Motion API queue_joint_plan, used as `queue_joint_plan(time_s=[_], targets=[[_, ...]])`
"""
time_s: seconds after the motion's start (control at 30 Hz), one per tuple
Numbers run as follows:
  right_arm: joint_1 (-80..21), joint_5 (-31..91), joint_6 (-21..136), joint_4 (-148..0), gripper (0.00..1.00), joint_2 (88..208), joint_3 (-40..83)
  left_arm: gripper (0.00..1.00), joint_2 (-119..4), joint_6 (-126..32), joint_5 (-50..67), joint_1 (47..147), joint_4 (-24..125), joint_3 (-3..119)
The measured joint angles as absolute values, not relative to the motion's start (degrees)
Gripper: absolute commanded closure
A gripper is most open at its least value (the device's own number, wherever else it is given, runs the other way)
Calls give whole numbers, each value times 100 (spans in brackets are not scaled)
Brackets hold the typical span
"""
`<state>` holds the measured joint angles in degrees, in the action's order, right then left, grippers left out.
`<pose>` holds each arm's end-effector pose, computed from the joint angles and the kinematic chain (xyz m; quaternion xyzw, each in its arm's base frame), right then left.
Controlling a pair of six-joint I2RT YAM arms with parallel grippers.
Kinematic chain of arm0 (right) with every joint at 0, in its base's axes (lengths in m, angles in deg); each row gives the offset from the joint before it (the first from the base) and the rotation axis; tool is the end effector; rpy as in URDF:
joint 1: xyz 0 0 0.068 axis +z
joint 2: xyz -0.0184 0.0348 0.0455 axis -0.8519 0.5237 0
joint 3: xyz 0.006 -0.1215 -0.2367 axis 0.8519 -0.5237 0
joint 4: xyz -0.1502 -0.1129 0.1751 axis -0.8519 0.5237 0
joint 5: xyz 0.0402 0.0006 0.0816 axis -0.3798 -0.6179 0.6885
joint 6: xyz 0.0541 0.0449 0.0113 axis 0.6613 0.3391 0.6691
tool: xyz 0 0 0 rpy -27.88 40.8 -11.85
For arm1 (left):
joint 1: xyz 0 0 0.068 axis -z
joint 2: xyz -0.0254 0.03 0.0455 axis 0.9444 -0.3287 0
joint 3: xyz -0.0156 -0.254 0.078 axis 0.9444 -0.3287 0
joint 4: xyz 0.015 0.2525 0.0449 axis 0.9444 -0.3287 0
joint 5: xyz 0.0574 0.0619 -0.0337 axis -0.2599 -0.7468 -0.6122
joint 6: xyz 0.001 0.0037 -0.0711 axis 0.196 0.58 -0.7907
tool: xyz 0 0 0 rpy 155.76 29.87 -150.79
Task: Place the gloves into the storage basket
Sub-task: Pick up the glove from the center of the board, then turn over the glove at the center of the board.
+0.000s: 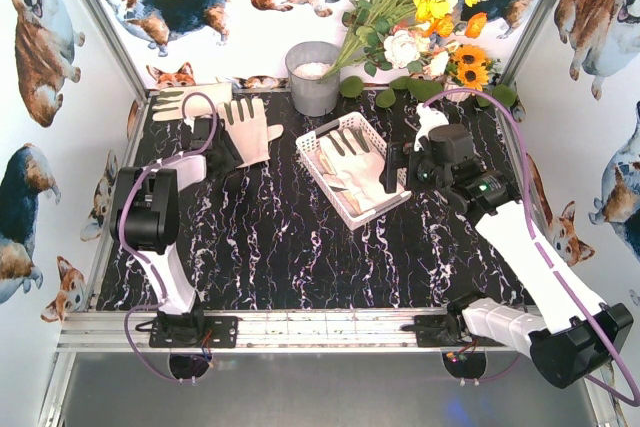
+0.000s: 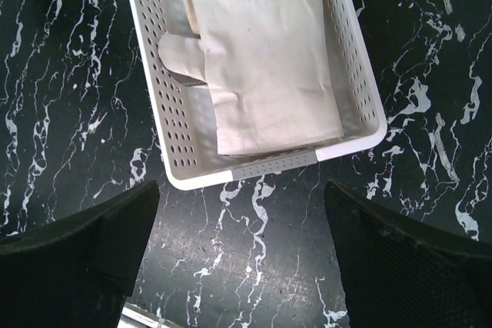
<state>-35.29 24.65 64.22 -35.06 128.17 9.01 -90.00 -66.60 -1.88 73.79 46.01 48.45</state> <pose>0.2190 0.0958 0.3252 -0.0816 0.8935 0.1538 0.4140 0.3985 -0.0185 0.1325 -0.2360 0.9024 -0.0895 0.3492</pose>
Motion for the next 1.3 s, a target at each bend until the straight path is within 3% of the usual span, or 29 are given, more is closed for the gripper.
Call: queue_joint_plan(time_s=[0.23, 0.37, 0.47, 0.67, 0.9, 1.1, 1.3], targets=[[-3529, 2460, 6483, -3412, 10, 12804, 862, 73, -9268, -6749, -120, 7255, 4808, 5064], [-3529, 2456, 6579, -3362, 10, 12790, 829, 92, -9310, -6723, -120, 7209, 4850, 5086], [-3529, 2452, 6625, -3340, 10, 12790, 829, 100, -9330, -6633, -120, 7172, 4808, 5103], [-3529, 2438, 6728, -3246, 11, 12790, 829, 100, -8888, -6034, -288, 7161, 4334, 5125], [-3529, 2539, 6907, -3268, 11, 12790, 829, 100, -7085, -4389, -1619, 7393, 3433, 5180], [-3529, 2793, 7086, -3486, 12, 12799, 737, 100, -5972, -2911, -2894, 8525, 3044, 5149], [-3529, 3081, 7206, -3652, 12, 12823, 540, 100, -6042, -2177, -3149, 9703, 2664, 4780]])
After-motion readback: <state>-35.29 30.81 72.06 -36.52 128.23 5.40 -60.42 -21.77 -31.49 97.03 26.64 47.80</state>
